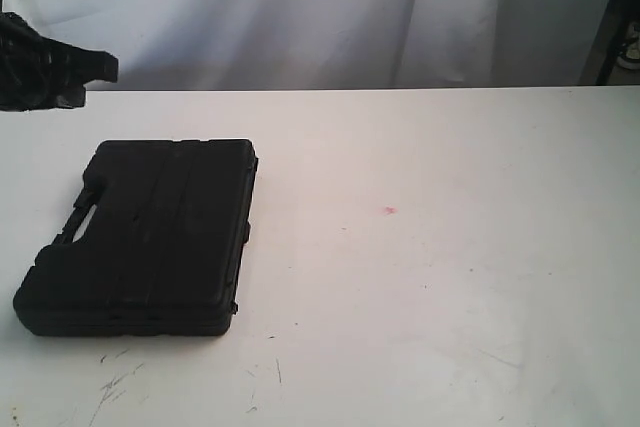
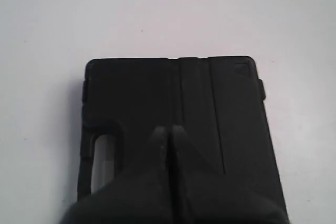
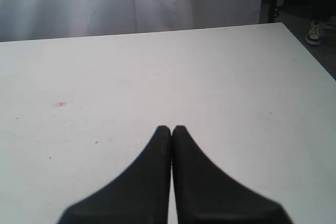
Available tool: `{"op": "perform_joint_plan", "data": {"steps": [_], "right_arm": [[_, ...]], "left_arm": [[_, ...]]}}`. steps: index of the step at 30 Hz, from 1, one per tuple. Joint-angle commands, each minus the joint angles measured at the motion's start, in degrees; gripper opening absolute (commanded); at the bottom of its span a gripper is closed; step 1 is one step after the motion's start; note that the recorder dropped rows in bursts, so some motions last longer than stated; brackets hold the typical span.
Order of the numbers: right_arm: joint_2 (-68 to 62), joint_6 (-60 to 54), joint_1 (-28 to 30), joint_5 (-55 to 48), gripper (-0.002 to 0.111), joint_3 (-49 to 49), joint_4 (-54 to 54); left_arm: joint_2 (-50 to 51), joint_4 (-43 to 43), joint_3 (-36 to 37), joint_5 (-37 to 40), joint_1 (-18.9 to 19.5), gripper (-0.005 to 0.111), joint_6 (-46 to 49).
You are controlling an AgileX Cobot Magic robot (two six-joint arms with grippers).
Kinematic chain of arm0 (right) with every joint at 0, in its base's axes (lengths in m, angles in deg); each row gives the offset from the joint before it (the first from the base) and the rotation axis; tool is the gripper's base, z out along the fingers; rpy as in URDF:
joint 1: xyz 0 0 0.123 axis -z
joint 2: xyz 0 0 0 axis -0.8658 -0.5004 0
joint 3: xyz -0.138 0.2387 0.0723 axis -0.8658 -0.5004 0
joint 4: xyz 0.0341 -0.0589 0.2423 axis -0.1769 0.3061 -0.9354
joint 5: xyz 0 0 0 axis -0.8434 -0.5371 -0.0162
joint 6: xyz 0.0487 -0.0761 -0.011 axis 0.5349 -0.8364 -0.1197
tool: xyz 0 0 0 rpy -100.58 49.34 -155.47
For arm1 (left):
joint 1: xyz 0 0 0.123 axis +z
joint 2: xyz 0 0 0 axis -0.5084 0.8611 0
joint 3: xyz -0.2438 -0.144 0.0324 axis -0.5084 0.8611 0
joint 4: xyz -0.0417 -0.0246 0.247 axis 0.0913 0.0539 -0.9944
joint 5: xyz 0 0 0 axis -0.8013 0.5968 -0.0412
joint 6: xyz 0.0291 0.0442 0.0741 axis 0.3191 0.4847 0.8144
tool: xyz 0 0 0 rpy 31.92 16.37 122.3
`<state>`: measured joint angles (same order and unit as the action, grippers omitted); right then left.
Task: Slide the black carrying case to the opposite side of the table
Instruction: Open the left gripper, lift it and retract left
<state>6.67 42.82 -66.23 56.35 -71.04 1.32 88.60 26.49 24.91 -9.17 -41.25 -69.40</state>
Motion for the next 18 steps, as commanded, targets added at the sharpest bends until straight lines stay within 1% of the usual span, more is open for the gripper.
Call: {"op": "perform_joint_plan", "data": {"steps": [1, 7, 12, 13, 16, 17, 18], "right_arm": [[0.24, 0.26, 0.44, 0.07, 0.000, -0.17, 0.24], [0.24, 0.26, 0.44, 0.07, 0.000, -0.17, 0.24], [0.24, 0.26, 0.44, 0.07, 0.000, -0.17, 0.24], [0.24, 0.26, 0.44, 0.07, 0.000, -0.17, 0.24], [0.24, 0.26, 0.44, 0.07, 0.000, -0.17, 0.24], [0.24, 0.26, 0.44, 0.07, 0.000, -0.17, 0.24], [0.24, 0.26, 0.44, 0.07, 0.000, -0.17, 0.24]], "left_arm": [[-7.46, 0.74, 8.09, -7.15, -4.36, 0.000, 0.42], [-15.78, 1.19, 14.77, -8.09, -10.07, 0.000, -0.43], [-22.64, 8.30, 20.61, -12.43, -13.59, 0.000, -0.41], [-25.67, 9.60, 23.22, -13.81, -14.69, 0.000, -0.26], [-30.70, 9.60, 26.42, -13.16, -14.95, 0.000, -0.26], [-32.86, 9.60, 26.71, -9.93, -14.95, 0.000, -1.65], [-33.67, 9.60, 26.71, -8.53, -14.95, 0.000, -1.65]]}}
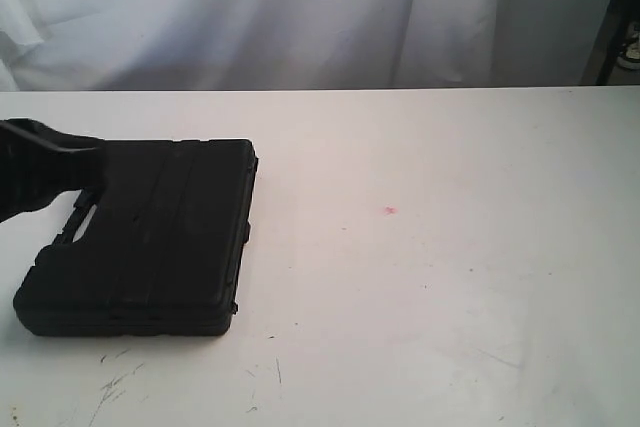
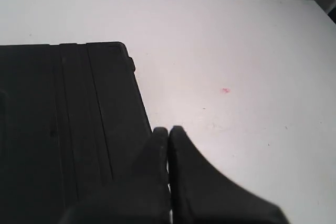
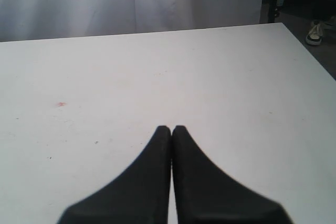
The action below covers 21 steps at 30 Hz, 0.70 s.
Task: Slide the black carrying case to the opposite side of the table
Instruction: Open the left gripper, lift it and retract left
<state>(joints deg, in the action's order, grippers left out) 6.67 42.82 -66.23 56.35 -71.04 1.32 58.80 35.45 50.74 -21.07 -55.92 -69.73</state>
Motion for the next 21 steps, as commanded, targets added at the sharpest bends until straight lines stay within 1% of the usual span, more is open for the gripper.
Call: {"op": "perform_joint_plan", "data": {"steps": [1, 5, 9, 17, 21], "right_arm": [[0.24, 0.26, 0.44, 0.07, 0.000, -0.17, 0.24], [0.24, 0.26, 0.44, 0.07, 0.000, -0.17, 0.24], [0.24, 0.26, 0.44, 0.07, 0.000, -0.17, 0.24], [0.24, 0.26, 0.44, 0.07, 0.000, -0.17, 0.24], [0.24, 0.26, 0.44, 0.07, 0.000, -0.17, 0.24]], "left_arm": [[-5.72, 0.64, 0.88, 5.47, -0.28, 0.000, -1.32], [-8.78, 0.40, 0.88, 8.22, -0.28, 0.000, -1.17], [-11.60, 0.40, 0.88, 8.35, -0.28, 0.000, -0.82], [-12.12, -4.53, 0.88, 2.73, -0.28, 0.000, -0.70], [-12.50, -7.27, 0.88, 2.11, -0.28, 0.000, -0.81]]}}
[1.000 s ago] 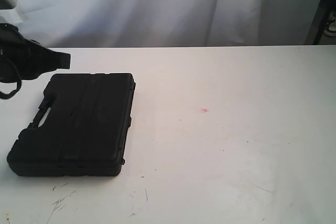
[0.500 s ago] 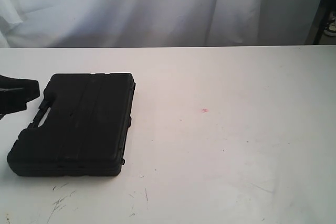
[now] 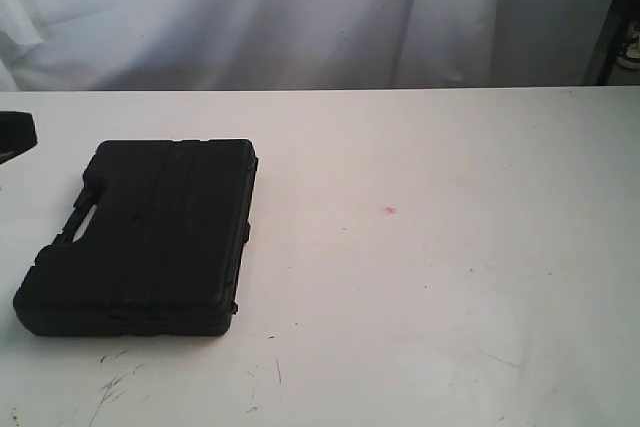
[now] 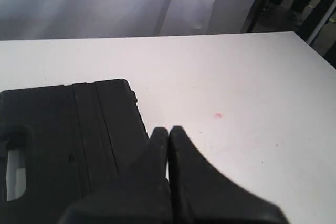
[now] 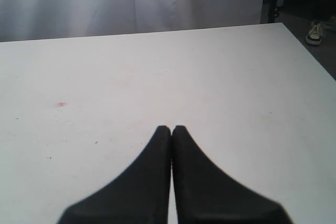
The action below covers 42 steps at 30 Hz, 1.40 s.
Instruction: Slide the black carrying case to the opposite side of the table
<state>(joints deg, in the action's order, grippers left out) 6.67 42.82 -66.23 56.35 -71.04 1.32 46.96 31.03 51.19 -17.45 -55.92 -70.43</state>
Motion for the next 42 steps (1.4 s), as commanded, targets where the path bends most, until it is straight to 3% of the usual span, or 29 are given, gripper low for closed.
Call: {"op": "perform_joint_plan", "data": {"steps": [1, 4, 10, 15, 23, 36, 42], "right_arm": [[0.24, 0.26, 0.44, 0.07, 0.000, -0.17, 0.24], [0.24, 0.26, 0.44, 0.07, 0.000, -0.17, 0.24], [0.24, 0.26, 0.44, 0.07, 0.000, -0.17, 0.24], [0.24, 0.26, 0.44, 0.07, 0.000, -0.17, 0.24], [0.24, 0.26, 0.44, 0.07, 0.000, -0.17, 0.24], [0.24, 0.15, 0.44, 0.07, 0.000, -0.17, 0.24], [0.24, 0.15, 0.44, 0.07, 0.000, -0.17, 0.24]], "left_arm": [[-0.94, -3.25, 0.43, -1.61, -0.28, 0.000, -0.11], [-3.21, -4.44, 1.39, -3.47, 1.52, 0.000, -0.11], [-9.38, 0.89, 11.03, -11.83, 8.44, 0.000, -0.11], [-17.33, 2.01, 16.92, -11.07, 12.36, 0.000, 0.38], [-27.84, 2.01, 17.76, -1.85, 20.37, 0.000, 5.40], [-37.99, 2.01, 21.85, 0.19, 25.93, 0.000, 7.23], [-38.08, 1.86, 22.61, 0.17, 25.91, 0.000, 7.37]]}}
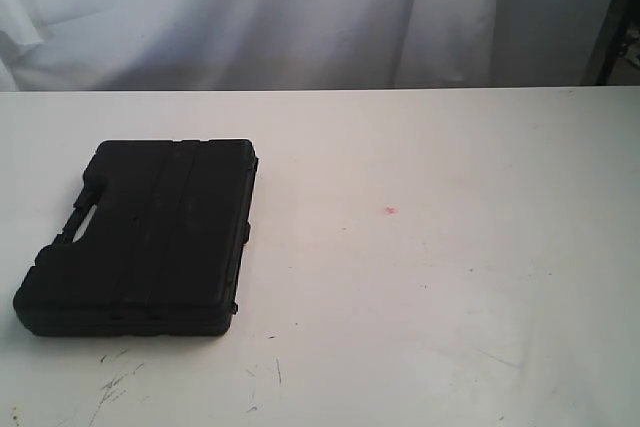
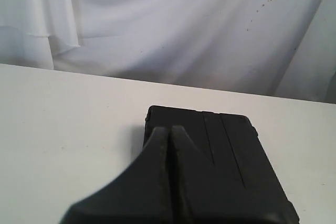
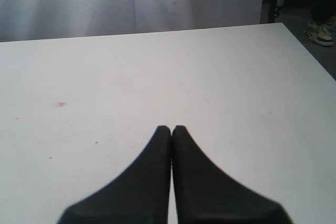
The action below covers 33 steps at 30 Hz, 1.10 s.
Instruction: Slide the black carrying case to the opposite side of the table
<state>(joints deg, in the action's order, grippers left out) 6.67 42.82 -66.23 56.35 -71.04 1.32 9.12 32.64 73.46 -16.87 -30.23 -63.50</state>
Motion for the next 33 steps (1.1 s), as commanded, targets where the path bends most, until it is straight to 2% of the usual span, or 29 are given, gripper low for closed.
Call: {"op": "perform_joint_plan", "data": {"steps": [1, 7, 18, 27, 33], "right_arm": [[0.24, 0.15, 0.44, 0.07, 0.000, -0.17, 0.24], [0.24, 0.26, 0.44, 0.07, 0.000, -0.17, 0.24], [0.24, 0.26, 0.44, 0.07, 0.000, -0.17, 0.24], [0.24, 0.26, 0.44, 0.07, 0.000, -0.17, 0.24], [0.24, 0.26, 0.44, 0.07, 0.000, -0.17, 0.24]], "left_arm": [[-0.25, 0.25, 0.34, -0.41, 0.23, 0.000, 0.44], [-1.27, 0.15, 2.31, -2.41, 0.23, 0.000, 0.44], [-7.86, -1.44, 12.27, -3.81, 0.23, 0.000, -0.04], [-7.86, -3.96, 15.78, -3.13, 0.23, 0.000, -0.16], [-7.86, -7.22, 16.37, -3.45, 0.23, 0.000, -4.74]]}}
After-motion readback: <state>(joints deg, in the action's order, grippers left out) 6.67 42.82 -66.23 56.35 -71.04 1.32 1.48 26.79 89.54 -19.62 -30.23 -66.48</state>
